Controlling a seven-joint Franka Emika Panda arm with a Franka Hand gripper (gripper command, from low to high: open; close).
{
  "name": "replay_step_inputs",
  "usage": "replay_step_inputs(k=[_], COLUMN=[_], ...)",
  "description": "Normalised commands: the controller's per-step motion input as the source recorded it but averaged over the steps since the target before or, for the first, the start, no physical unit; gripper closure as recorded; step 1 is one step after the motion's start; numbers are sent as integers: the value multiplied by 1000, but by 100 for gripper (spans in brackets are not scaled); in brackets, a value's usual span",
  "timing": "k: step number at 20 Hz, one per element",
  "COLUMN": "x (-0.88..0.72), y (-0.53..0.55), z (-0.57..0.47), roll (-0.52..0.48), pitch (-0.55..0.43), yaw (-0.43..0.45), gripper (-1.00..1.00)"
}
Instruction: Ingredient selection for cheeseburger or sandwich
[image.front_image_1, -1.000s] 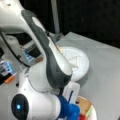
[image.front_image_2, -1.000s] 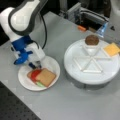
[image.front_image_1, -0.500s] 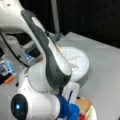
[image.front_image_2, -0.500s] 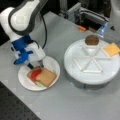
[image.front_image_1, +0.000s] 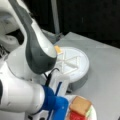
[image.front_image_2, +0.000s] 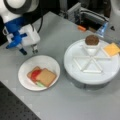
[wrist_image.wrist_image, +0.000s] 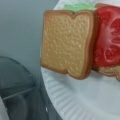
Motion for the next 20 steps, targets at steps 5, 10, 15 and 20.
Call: replay_step_inputs(k=[5,10,15,20], x=[-291,-381,-502,-355], y=[627,826,454,228], z=[143,130,106,1], roll=[-671,-701,-563,-364], pitch=[-11,43,-5,30], yaw=[-265,-192,-23,-131], gripper=[-100,-100,-100,-100])
